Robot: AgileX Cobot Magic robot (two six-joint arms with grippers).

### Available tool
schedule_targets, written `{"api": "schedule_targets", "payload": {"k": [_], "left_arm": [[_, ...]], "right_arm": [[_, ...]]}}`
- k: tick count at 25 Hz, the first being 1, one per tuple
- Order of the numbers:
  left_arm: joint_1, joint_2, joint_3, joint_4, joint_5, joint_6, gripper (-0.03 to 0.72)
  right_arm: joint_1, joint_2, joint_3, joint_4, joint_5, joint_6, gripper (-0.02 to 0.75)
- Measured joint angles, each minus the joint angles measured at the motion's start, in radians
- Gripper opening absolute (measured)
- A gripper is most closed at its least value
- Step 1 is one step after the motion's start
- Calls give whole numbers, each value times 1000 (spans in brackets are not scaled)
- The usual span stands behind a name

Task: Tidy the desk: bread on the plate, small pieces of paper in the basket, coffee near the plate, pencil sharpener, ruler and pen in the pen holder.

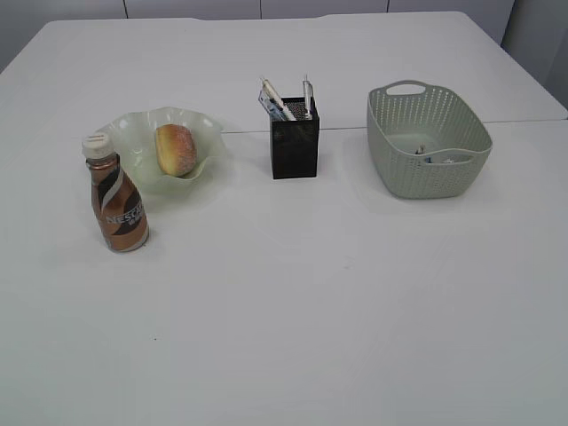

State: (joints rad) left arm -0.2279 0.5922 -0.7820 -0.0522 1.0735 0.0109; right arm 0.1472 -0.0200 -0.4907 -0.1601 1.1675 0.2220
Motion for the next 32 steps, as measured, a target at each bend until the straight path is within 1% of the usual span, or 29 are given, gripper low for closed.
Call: {"api": "schedule_targets", "payload": {"k": [5, 10, 18, 22, 27, 30, 32], "left_arm": [[0, -143, 12, 2, 90, 0, 379], [0, -231, 67, 3, 167, 0, 379], [0, -451, 188, 3, 159, -4, 379], [4, -560, 223, 3, 176, -11, 375], [54, -584, 227, 6, 185, -11, 375], [72, -584, 227, 6, 193, -11, 375], [72, -584, 227, 6, 195, -11, 375]], "right_arm": [[0, 0, 0, 0, 0, 0, 393], [0, 0, 0, 0, 0, 0, 393], [0, 0, 0, 0, 0, 0, 393], [0, 0, 0, 0, 0, 0, 393], [0, 0, 0, -2, 0, 0, 393], [0, 0, 2, -2, 0, 0, 393], [0, 0, 2, -2, 0, 0, 393]]}}
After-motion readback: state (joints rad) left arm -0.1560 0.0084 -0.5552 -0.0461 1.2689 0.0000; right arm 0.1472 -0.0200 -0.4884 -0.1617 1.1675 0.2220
